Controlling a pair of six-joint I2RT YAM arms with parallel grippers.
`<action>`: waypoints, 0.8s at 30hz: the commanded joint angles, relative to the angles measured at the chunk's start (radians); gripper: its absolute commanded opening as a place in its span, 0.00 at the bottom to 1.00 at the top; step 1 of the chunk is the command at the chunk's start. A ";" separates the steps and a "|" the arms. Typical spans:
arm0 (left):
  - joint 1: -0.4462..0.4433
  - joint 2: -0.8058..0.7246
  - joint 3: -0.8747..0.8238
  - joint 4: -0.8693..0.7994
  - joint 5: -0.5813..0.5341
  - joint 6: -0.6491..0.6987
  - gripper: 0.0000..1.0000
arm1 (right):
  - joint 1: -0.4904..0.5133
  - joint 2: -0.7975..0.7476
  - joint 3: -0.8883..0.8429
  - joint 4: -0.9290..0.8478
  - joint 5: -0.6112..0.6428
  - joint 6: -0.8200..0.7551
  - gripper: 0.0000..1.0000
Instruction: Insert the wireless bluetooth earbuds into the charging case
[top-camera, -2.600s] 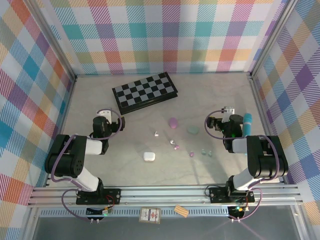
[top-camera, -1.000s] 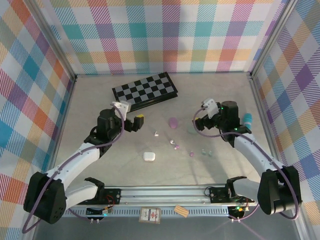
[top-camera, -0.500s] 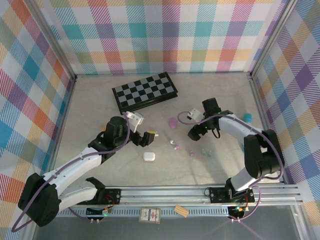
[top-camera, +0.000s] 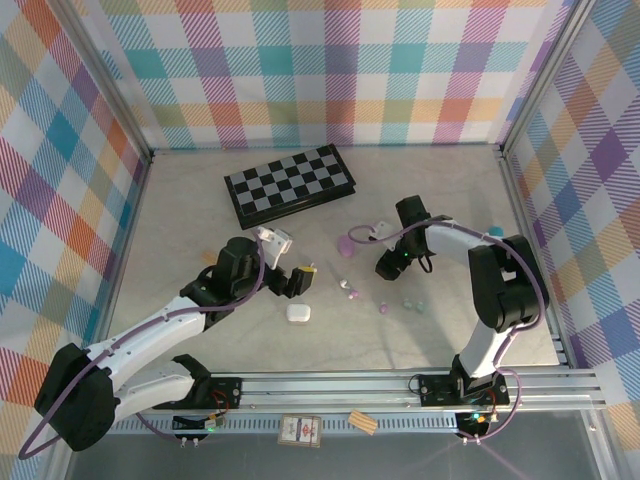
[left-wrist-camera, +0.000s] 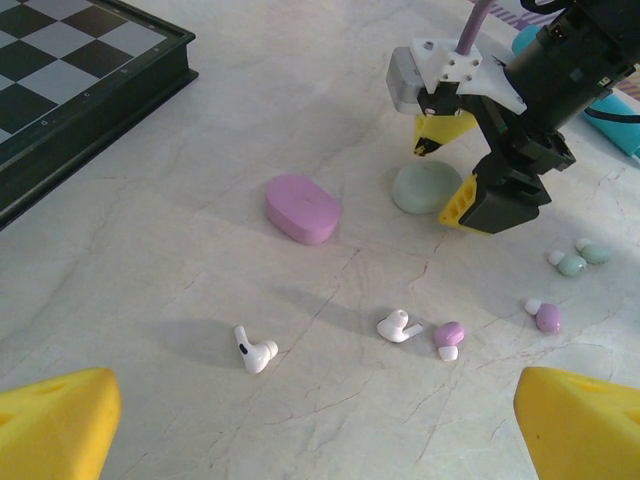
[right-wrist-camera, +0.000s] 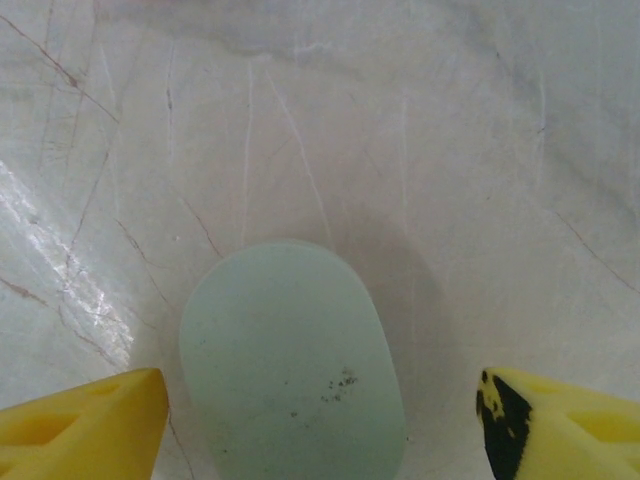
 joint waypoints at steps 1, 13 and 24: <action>-0.018 -0.006 -0.005 -0.019 -0.024 -0.010 1.00 | 0.006 0.022 0.032 -0.026 -0.027 -0.018 0.76; -0.032 0.007 -0.005 -0.005 -0.036 -0.001 1.00 | 0.009 0.006 0.009 -0.027 -0.023 -0.017 0.54; -0.037 0.010 0.001 -0.008 -0.039 0.015 1.00 | 0.009 -0.018 -0.017 -0.040 -0.003 -0.023 0.62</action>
